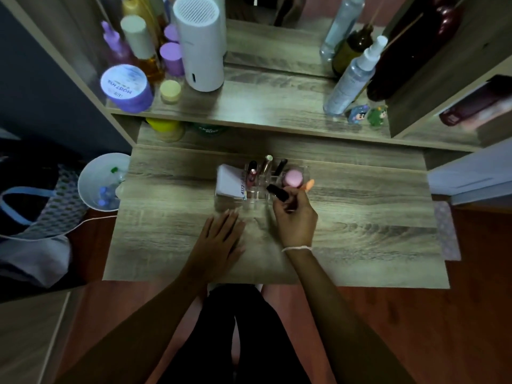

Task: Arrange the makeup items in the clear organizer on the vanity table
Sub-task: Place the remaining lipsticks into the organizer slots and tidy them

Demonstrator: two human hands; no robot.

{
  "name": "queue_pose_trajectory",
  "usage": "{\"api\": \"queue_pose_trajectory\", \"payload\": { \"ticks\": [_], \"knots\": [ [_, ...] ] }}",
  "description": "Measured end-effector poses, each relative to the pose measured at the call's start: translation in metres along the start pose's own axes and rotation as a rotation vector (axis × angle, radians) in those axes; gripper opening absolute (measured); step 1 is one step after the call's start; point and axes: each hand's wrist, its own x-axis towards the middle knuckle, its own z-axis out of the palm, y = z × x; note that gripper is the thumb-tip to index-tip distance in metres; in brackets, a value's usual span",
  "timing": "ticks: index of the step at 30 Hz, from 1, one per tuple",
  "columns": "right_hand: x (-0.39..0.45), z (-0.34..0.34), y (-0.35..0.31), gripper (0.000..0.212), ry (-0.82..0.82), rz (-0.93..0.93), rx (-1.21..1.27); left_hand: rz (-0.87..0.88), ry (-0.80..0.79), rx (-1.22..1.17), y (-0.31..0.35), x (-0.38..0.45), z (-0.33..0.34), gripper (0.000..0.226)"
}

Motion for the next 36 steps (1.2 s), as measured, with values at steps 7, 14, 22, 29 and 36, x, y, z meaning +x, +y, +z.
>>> {"api": "queue_pose_trajectory", "payload": {
  "ticks": [7,14,22,29,36],
  "knots": [
    [0.016,0.015,-0.013,0.021,-0.038,-0.031,-0.059,-0.023,0.045,-0.055,-0.003,-0.003,0.008,0.057],
    [0.023,0.022,-0.021,0.021,-0.074,-0.028,-0.065,-0.029,0.125,-0.070,0.002,-0.002,0.002,0.054],
    [0.028,0.026,-0.019,0.025,-0.145,-0.050,-0.125,-0.033,0.137,-0.065,0.002,-0.002,0.001,0.054],
    [0.033,0.026,-0.011,0.028,-0.182,-0.010,-0.154,-0.033,0.142,-0.071,0.002,-0.001,0.000,0.053],
    [0.035,0.028,-0.011,0.033,-0.230,-0.001,-0.188,-0.023,0.126,-0.081,0.001,-0.003,-0.001,0.053]
  ]
}}
